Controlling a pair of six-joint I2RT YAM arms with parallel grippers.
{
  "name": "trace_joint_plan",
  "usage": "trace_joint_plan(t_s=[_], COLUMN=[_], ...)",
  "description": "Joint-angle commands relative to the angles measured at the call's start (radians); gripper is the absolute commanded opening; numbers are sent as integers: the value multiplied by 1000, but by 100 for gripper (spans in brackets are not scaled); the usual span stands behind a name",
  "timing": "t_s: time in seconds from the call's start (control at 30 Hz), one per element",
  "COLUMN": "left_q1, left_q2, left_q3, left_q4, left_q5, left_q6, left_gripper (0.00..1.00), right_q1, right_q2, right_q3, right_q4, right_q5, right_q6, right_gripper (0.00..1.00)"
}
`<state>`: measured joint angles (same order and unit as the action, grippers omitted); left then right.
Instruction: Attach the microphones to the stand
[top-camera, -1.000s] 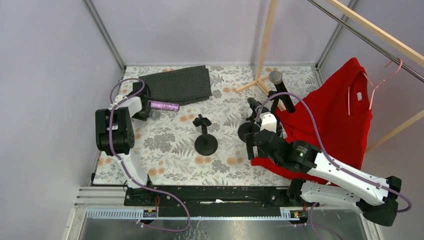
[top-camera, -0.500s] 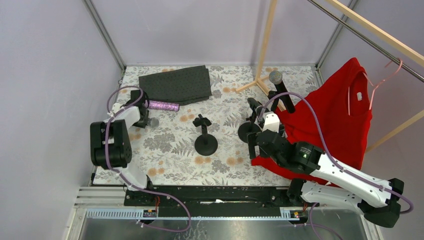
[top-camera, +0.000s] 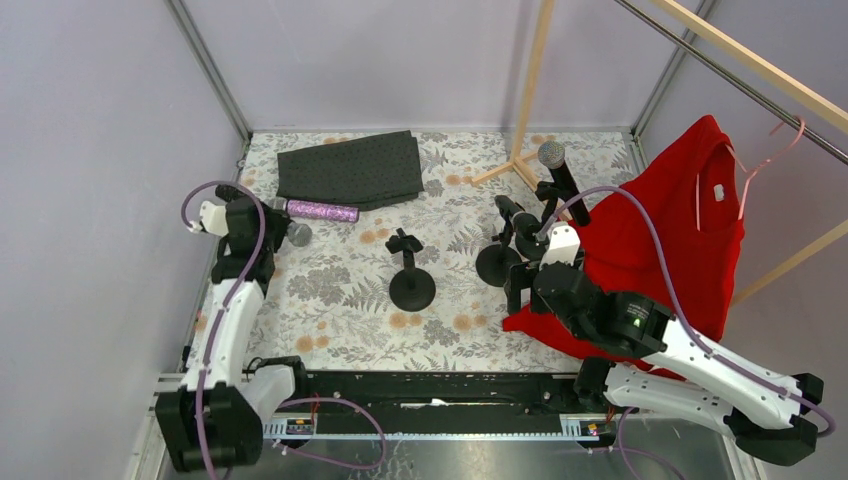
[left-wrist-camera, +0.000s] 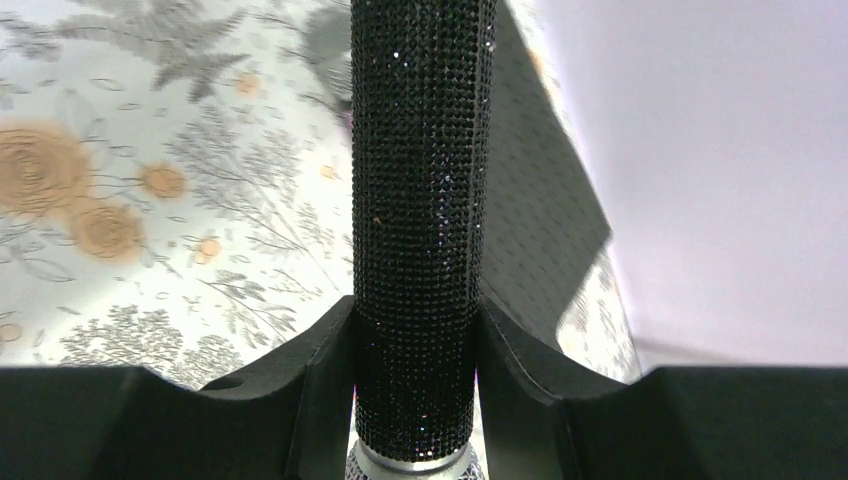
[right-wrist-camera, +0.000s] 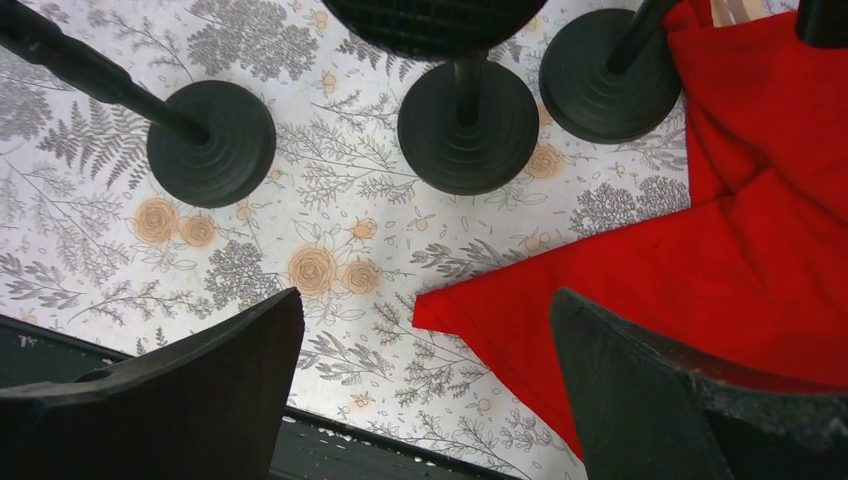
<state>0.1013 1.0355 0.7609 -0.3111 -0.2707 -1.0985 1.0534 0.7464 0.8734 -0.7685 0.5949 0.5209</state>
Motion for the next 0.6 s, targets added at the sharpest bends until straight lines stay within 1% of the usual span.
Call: trace_joint_plan(t_s=[0.0, 0.13, 0.27, 0.33, 0.37, 0.43, 0.57], left_q1=[-26, -104, -255, -345, -406, -472, -509], left_q2=[-120, -157, -149, -137, -128, -116, -89], left_q3=[-39, -3, 56, 103, 129, 191, 315], left_q4=[164, 253, 328, 317, 300, 237, 114], left_q5=[230, 402, 524, 526, 519, 490, 493], left_q6=[166, 274, 372, 441, 499, 577, 681], left_gripper=[0, 0, 0, 0, 0, 0, 0], right_q1=[-1, -1, -1, -1, -2, -1, -1], right_q2=[-42, -105, -170, -205, -218, -238, -256], right_q3=[-1, -10, -26, -38, -43, -50, -57], right_q4=[75, 150, 240, 301, 331, 387, 485], right_q5=[3, -33, -59, -93, -110, -134, -195], right_q6=[-38, -49, -62, -91, -106, -147, -297], right_gripper=[98, 98, 97, 97, 96, 96, 95])
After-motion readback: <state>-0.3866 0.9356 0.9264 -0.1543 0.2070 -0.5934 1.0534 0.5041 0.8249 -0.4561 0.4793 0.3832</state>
